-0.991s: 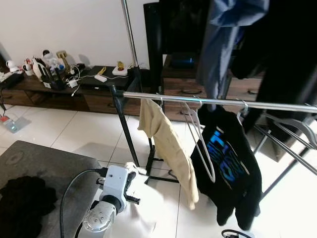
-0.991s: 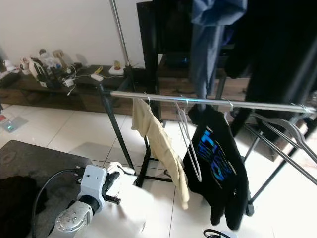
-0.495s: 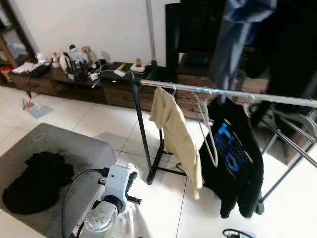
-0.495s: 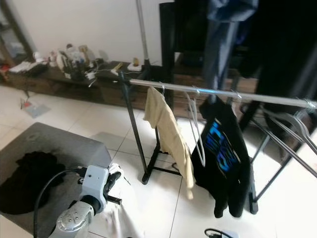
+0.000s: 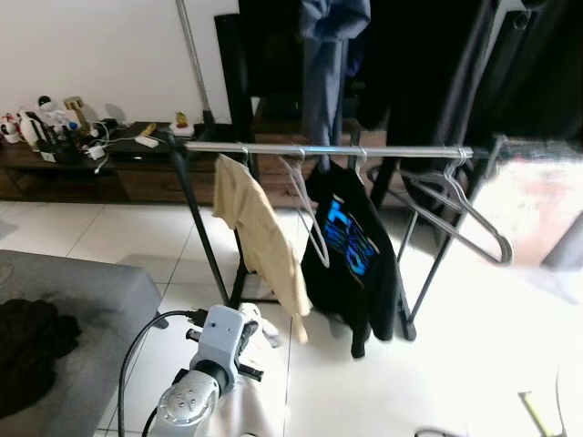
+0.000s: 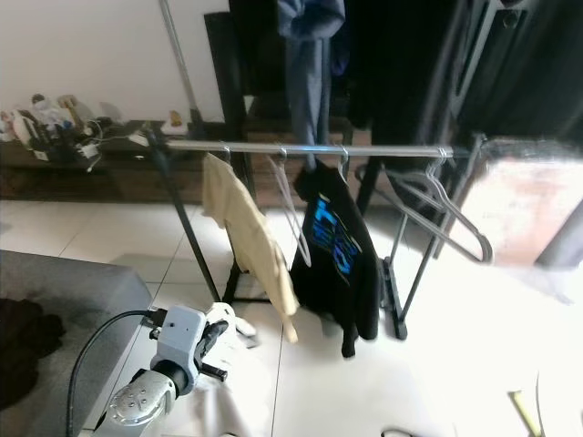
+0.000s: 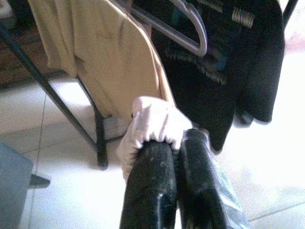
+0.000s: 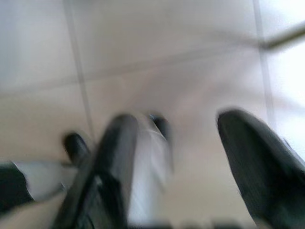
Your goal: Hang hanger
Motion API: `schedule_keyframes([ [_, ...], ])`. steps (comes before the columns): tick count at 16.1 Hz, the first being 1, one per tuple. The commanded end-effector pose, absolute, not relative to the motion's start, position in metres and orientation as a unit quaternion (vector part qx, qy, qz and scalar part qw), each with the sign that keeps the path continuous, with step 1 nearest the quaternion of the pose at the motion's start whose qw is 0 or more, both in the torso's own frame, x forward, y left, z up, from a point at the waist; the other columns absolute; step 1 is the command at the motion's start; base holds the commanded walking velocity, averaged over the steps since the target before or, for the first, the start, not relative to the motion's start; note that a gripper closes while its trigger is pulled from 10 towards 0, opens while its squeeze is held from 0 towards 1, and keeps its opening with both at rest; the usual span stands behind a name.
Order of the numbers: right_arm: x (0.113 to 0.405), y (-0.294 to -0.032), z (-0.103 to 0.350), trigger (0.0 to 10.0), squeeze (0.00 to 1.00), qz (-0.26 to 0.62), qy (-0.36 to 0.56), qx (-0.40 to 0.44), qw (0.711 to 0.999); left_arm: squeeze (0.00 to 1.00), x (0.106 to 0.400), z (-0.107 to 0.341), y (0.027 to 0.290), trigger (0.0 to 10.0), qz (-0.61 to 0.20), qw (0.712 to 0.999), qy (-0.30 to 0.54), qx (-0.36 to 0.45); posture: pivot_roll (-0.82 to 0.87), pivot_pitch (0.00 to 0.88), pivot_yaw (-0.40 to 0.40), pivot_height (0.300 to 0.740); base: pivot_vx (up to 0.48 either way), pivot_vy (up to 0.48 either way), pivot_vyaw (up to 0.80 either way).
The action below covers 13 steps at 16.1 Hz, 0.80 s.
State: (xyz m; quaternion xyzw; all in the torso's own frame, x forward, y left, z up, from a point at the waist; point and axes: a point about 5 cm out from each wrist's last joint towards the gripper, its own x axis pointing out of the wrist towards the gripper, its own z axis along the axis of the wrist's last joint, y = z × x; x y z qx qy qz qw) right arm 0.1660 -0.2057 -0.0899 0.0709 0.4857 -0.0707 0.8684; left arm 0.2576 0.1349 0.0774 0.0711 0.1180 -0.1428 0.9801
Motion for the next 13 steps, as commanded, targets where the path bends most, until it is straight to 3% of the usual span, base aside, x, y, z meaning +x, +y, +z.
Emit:
schedule_keyframes([
  [1, 0.168, -0.203, -0.089, 10.0, 0.0, -0.068, 0.48, 0.075, 0.871, 0.0, 0.259, 0.08, 0.135, 10.0, -0.144, 0.98, 0.116, 0.079, -0.08, 0.091, 0.04, 0.74, 0.0, 0.0, 0.0],
  [5, 0.2, -0.199, -0.074, 10.0, 0.0, -0.03, 0.437, 0.059, 0.897, 0.0, 0.273, 0.087, 0.126, 10.0, -0.15, 0.978, 0.118, 0.083, -0.09, 0.106, 0.042, 0.74, 0.0, 0.0, 0.0],
  [6, 0.22, -0.194, -0.063, 10.0, 0.0, -0.004, 0.417, 0.055, 0.907, 0.0, 0.277, 0.086, 0.121, 10.0, -0.15, 0.977, 0.126, 0.085, -0.1, 0.112, 0.041, 0.74, 0.0, 0.0, 0.0],
  [10, 0.248, -0.166, -0.047, 10.0, 0.0, 0.111, 0.399, 0.025, 0.91, 0.0, 0.288, 0.084, 0.112, 10.0, -0.145, 0.975, 0.145, 0.083, -0.12, 0.123, 0.039, 0.74, 0.0, 0.0, 0.0],
  [13, 0.263, -0.152, -0.036, 10.0, 0.0, 0.126, 0.383, 0.052, 0.913, 0.0, 0.295, 0.083, 0.106, 10.0, -0.137, 0.974, 0.162, 0.078, -0.12, 0.129, 0.041, 0.74, 0.0, 0.0, 0.0],
])
